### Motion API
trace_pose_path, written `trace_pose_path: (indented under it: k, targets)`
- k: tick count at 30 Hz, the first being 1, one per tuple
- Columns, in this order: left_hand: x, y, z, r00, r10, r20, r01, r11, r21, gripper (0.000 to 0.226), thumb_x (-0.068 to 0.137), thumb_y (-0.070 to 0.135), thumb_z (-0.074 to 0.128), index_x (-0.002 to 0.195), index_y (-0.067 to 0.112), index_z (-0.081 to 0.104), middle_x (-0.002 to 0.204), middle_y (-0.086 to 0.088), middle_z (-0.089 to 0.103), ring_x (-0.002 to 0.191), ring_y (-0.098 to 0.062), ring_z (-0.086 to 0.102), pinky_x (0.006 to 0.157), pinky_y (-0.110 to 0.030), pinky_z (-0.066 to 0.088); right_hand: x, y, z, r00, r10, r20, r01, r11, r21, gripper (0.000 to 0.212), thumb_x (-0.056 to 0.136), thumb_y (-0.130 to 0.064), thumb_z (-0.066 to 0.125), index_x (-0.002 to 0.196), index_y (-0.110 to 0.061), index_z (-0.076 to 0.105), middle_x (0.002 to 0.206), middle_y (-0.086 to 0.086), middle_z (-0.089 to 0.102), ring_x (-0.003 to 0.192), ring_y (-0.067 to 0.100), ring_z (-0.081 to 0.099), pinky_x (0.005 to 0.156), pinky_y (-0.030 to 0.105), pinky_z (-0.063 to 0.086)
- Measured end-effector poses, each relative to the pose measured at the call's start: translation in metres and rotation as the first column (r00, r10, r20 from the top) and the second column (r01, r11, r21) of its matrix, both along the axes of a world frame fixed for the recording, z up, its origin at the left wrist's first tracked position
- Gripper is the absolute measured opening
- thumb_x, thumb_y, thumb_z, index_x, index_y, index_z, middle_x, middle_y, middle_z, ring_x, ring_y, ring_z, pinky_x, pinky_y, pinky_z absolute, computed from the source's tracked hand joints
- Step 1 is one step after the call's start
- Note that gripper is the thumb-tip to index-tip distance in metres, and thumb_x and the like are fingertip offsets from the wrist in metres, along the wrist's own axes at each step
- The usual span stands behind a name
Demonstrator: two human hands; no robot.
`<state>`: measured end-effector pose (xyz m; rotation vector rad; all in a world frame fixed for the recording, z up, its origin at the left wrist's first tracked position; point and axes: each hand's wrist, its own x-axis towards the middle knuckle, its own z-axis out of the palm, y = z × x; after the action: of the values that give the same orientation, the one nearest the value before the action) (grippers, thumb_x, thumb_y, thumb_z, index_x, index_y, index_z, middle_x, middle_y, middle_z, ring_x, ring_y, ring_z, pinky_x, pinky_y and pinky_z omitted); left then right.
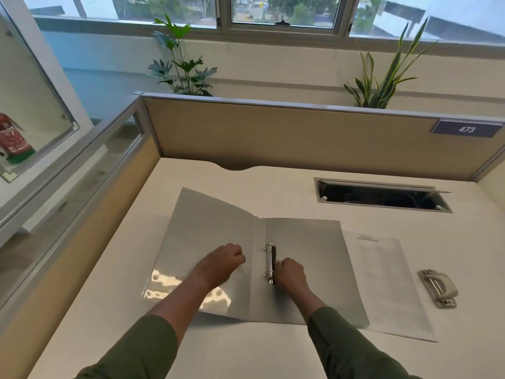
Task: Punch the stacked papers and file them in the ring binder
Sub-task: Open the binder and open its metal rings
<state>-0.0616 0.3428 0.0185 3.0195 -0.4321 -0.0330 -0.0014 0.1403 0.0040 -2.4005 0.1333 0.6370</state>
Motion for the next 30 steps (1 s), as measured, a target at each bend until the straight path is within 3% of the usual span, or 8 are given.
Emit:
trace_pose_path:
  k: [3, 9, 14, 21, 25, 28, 30]
  targets:
    - [0.014, -0.021, -0.003, 0.993, 0.021, -0.116, -0.032, 0.995, -0.094, 0.040, 0.082, -0.008, 0.047, 0.113, 0.010, 0.062, 0.114, -0.010, 0.058, 0.100, -0.031, 0.059, 0.079, -0.039, 0.051, 0.004, 0.007, -0.001, 0.998, -0.059, 0.022, 0.060, 0.997, -0.053, 0.020, 0.092, -0.028, 0.052, 0.082, -0.011, 0.054, 0.099, 0.013, 0.067, 0.087, 0.030, 0.062, 0.068, 0.028, 0.041]
    - [0.037, -0.037, -0.011, 0.949, 0.143, -0.280, -0.195, 0.966, -0.168, 0.038, 0.089, 0.005, 0.043, 0.123, 0.013, 0.056, 0.123, -0.010, 0.056, 0.113, -0.030, 0.056, 0.092, -0.040, 0.047, 0.010, 0.019, -0.002, 0.994, -0.112, -0.001, 0.111, 0.993, -0.047, 0.011, 0.080, -0.022, 0.061, 0.080, -0.014, 0.054, 0.089, 0.007, 0.062, 0.088, 0.030, 0.065, 0.064, 0.030, 0.045]
    - [0.047, -0.039, -0.018, 0.929, 0.182, -0.322, -0.278, 0.919, -0.281, 0.034, 0.088, 0.008, 0.046, 0.117, 0.015, 0.062, 0.120, -0.008, 0.060, 0.111, -0.025, 0.056, 0.091, -0.035, 0.047, 0.019, 0.017, -0.006, 0.990, -0.125, -0.066, 0.125, 0.992, -0.002, 0.017, 0.080, -0.027, 0.061, 0.076, -0.011, 0.054, 0.077, 0.004, 0.059, 0.070, 0.021, 0.057, 0.050, 0.024, 0.034]
    - [0.047, -0.047, -0.021, 0.924, 0.184, -0.335, -0.301, 0.891, -0.339, 0.029, 0.087, 0.010, 0.046, 0.109, 0.015, 0.063, 0.114, -0.007, 0.063, 0.102, -0.025, 0.059, 0.085, -0.036, 0.050, 0.022, 0.010, -0.011, 0.996, -0.087, -0.032, 0.087, 0.996, 0.003, 0.018, 0.076, -0.021, 0.061, 0.069, -0.011, 0.048, 0.056, -0.003, 0.047, 0.050, 0.012, 0.043, 0.046, 0.025, 0.028]
    - [0.042, -0.046, -0.021, 0.926, 0.175, -0.336, -0.295, 0.890, -0.349, 0.030, 0.088, 0.008, 0.045, 0.112, 0.014, 0.062, 0.115, -0.007, 0.060, 0.106, -0.025, 0.057, 0.090, -0.037, 0.047, 0.018, 0.014, -0.016, 0.988, -0.150, -0.025, 0.149, 0.988, -0.030, 0.016, 0.077, -0.025, 0.065, 0.073, -0.012, 0.056, 0.072, 0.003, 0.061, 0.062, 0.020, 0.056, 0.047, 0.023, 0.033]
    - [0.037, -0.043, -0.023, 0.939, 0.159, -0.305, -0.265, 0.899, -0.348, 0.034, 0.088, 0.008, 0.045, 0.118, 0.015, 0.059, 0.121, -0.005, 0.057, 0.111, -0.026, 0.055, 0.094, -0.037, 0.045, 0.018, 0.017, -0.012, 0.982, -0.180, -0.049, 0.180, 0.984, 0.008, 0.018, 0.078, -0.028, 0.063, 0.075, -0.013, 0.053, 0.079, 0.005, 0.062, 0.072, 0.023, 0.059, 0.049, 0.024, 0.033]
    - [0.032, -0.042, -0.027, 0.968, 0.115, -0.221, -0.172, 0.951, -0.257, 0.039, 0.087, 0.010, 0.046, 0.124, 0.015, 0.057, 0.126, -0.003, 0.056, 0.116, -0.025, 0.054, 0.100, -0.036, 0.039, 0.019, 0.016, -0.010, 0.984, -0.168, -0.065, 0.169, 0.985, 0.016, 0.021, 0.079, -0.032, 0.061, 0.078, -0.012, 0.056, 0.082, 0.006, 0.063, 0.075, 0.025, 0.059, 0.053, 0.025, 0.035]
